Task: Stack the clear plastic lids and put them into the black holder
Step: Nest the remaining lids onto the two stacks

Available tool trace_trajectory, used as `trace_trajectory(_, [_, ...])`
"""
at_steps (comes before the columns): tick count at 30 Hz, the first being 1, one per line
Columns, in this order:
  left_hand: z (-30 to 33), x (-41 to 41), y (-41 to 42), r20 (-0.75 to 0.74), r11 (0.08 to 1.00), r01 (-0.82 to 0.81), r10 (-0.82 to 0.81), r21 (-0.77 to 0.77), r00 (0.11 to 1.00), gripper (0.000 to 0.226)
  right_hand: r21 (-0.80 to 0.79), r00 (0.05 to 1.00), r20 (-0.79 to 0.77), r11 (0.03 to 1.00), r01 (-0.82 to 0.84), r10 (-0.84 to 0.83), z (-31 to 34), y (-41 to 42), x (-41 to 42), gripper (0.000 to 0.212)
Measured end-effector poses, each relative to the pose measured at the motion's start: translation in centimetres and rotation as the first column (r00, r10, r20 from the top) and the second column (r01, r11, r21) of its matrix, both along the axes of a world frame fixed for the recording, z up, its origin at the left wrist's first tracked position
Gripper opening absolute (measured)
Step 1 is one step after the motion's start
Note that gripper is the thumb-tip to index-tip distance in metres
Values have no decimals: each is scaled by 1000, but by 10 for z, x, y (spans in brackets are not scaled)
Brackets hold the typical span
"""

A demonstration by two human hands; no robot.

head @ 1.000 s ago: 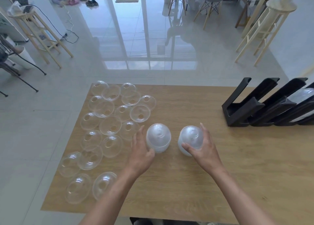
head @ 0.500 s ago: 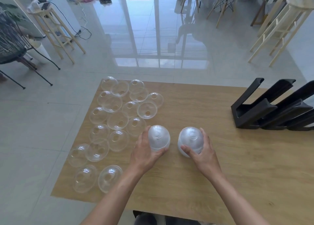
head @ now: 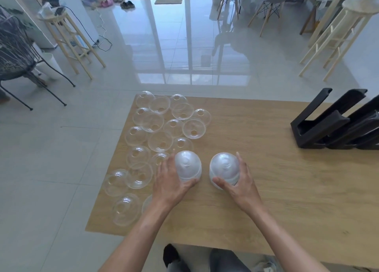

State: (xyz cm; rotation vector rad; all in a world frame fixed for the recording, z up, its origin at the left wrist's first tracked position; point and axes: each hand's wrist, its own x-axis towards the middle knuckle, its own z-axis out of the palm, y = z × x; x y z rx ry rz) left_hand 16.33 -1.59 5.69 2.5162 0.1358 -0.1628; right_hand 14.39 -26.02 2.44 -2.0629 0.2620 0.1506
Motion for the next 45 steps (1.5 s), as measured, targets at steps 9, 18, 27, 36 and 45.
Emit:
trace_trajectory(9, [12,-18,87,66,989,122,-128,89,990,116,-154,970,205,974,165,-131,27,35,-55,103])
trace_trajectory(18, [-9,-68,177,89,977,129,-145,169,985,102,-169,970,230,979,116,-75,14,120,-113,81])
trace_trajectory(27, [-42,-122,190,-9,973,44,-44,228,999,86,-325,959,39,911,-252,280,-37,202,-98,88])
trace_trajectory(36, [-45,-122,204,-21,986,5,-2,167,1000,82,-381,946,58,882,-276,320,-34,214,-83,83])
trace_trajectory(45, [-5,-97,197,170,1000,17,-19,11,985,81,-229,969,219,972,-60,112,28,174,-100,80])
